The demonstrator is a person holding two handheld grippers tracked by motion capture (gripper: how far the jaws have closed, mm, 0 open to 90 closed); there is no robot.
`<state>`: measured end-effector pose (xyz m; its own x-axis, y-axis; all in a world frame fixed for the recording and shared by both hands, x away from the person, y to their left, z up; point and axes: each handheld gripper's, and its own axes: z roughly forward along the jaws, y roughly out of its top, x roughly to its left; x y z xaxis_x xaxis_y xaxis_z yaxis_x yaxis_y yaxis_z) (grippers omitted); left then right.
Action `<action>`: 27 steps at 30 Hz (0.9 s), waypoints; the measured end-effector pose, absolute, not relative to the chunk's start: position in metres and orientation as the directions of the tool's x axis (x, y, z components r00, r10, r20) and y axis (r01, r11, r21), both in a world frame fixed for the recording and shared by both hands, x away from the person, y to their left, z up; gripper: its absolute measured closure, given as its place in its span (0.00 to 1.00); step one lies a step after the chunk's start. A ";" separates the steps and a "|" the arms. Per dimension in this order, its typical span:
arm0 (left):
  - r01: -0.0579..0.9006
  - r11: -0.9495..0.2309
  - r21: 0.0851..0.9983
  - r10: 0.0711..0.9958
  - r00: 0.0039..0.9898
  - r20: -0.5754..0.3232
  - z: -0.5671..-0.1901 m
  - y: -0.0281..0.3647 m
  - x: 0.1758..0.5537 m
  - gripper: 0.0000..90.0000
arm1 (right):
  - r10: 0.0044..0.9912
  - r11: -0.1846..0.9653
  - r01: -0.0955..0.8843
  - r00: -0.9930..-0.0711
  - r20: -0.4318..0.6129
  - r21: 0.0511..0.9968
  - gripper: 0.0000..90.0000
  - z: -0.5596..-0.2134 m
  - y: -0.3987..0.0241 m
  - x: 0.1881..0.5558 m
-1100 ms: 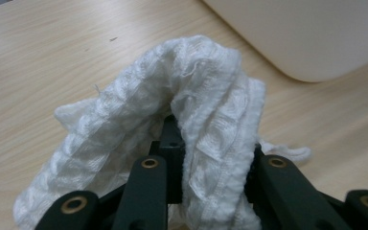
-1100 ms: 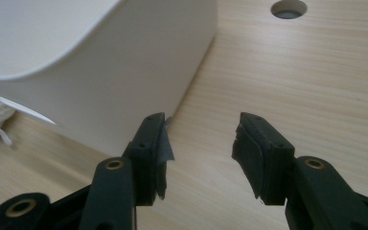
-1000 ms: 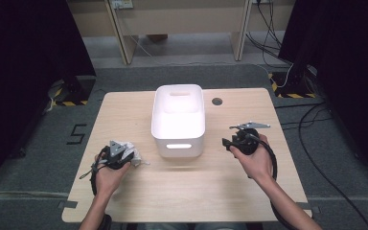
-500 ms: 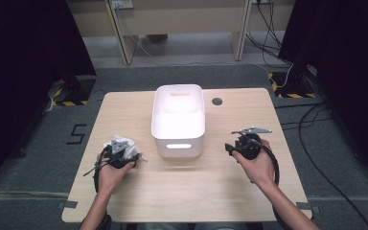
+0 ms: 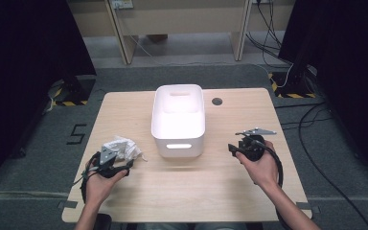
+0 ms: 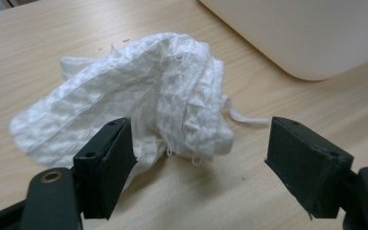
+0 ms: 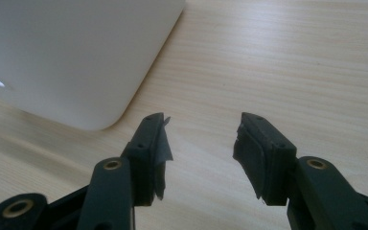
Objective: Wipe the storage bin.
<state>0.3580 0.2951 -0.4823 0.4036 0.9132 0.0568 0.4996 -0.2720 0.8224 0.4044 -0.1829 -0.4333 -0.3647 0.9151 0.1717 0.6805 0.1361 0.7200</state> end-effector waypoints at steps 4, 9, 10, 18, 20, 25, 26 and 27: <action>0.499 -0.278 0.821 0.913 0.402 0.064 -0.481 0.303 0.344 0.26 | 0.915 0.141 0.676 -0.368 0.164 0.723 0.58 -0.434 -0.186 0.401; 0.485 -0.233 0.843 0.934 0.352 0.056 -0.482 0.322 0.328 0.27 | 0.916 0.140 0.671 -0.367 0.162 0.728 0.58 -0.434 -0.189 0.393; 0.487 -0.224 0.844 0.942 0.329 0.060 -0.485 0.327 0.328 0.28 | 0.916 0.139 0.671 -0.367 0.163 0.728 0.58 -0.433 -0.191 0.391; 0.511 -0.189 0.838 0.963 0.263 0.058 -0.506 0.345 0.326 0.29 | 0.922 0.115 0.668 -0.347 0.172 0.735 0.58 -0.433 -0.207 0.377; 0.509 -0.189 0.840 0.963 0.262 0.058 -0.510 0.345 0.327 0.29 | 0.925 0.101 0.672 -0.336 0.180 0.734 0.58 -0.433 -0.211 0.375; 0.490 -0.193 0.850 0.962 0.263 0.067 -0.516 0.344 0.323 0.31 | 0.929 0.090 0.680 -0.321 0.184 0.728 0.57 -0.438 -0.215 0.373; 0.490 -0.193 0.850 0.962 0.263 0.067 -0.516 0.344 0.323 0.31 | 0.929 0.090 0.680 -0.321 0.184 0.728 0.57 -0.438 -0.215 0.373; 0.488 -0.200 0.850 0.962 0.263 0.075 -0.517 0.344 0.322 0.31 | 0.930 0.097 0.679 -0.322 0.177 0.727 0.57 -0.440 -0.214 0.375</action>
<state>0.3218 0.3441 -0.5173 0.2627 0.9619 0.0754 0.4877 -0.1998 0.8498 0.3745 -0.2136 -0.4399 -0.3222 0.9300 0.1766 0.6794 0.0973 0.7272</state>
